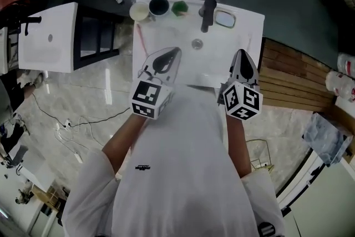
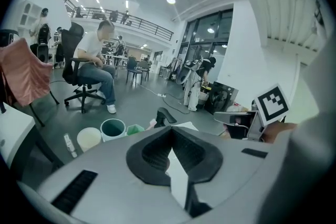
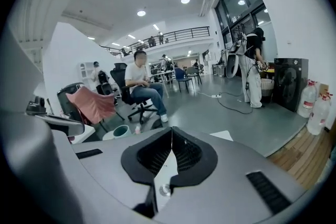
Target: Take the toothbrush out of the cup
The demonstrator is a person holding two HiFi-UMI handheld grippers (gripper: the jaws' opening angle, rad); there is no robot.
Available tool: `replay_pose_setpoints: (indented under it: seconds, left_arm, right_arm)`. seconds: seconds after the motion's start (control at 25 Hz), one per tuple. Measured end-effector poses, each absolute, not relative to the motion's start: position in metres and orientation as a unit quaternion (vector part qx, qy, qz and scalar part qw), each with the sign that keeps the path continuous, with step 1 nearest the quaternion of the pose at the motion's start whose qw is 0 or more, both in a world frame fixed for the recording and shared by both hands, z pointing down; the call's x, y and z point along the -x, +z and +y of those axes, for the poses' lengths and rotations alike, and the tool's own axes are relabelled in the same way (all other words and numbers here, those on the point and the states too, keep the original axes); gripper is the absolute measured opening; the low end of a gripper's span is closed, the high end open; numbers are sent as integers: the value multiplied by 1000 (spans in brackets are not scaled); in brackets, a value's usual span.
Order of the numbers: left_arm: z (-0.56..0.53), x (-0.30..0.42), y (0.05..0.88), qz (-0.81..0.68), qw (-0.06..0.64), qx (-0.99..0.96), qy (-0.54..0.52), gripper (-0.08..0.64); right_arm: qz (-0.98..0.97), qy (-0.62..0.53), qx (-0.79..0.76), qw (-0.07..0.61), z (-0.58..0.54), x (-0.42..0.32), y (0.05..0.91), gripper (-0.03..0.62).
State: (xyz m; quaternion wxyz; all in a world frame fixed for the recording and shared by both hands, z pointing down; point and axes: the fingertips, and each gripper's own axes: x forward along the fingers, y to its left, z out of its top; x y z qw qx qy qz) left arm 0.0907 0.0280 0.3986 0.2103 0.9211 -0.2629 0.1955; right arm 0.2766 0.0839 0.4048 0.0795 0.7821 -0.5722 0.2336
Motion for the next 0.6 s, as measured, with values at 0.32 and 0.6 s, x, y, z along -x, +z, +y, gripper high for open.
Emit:
replay_pose_setpoints:
  seconds: [0.32,0.6]
  left_arm:
    - [9,-63,399,-279,217,-915,193,3]
    - [-8,-50,406,-281,224,-911,201,3]
  right_arm:
    - [-627,229,-742,63,44,-221,403,2]
    - [-651,247,-715,64,8,-179,422,53]
